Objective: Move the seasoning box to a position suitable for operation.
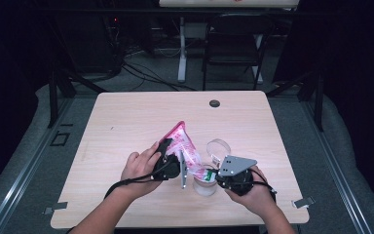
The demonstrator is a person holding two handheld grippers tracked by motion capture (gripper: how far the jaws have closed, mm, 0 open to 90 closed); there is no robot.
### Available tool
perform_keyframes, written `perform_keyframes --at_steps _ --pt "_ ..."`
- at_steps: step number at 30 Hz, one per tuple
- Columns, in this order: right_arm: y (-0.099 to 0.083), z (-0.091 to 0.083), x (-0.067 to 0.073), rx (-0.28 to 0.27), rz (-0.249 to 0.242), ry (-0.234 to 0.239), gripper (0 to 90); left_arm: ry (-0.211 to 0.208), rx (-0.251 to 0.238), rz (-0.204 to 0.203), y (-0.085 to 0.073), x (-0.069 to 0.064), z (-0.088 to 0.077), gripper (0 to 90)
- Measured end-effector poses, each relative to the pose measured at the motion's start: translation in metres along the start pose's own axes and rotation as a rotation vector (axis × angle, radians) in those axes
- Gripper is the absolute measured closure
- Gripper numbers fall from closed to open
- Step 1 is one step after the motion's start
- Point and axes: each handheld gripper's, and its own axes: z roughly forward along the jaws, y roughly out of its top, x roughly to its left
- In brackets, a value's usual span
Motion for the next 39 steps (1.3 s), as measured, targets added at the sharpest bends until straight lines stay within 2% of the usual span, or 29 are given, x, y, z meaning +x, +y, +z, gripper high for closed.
perform_keyframes --at_steps 39 --pt "-0.0063 0.004 -0.0049 0.01 0.016 0.011 90.0 0.028 0.012 0.053 0.0081 0.0031 -0.004 58.7"
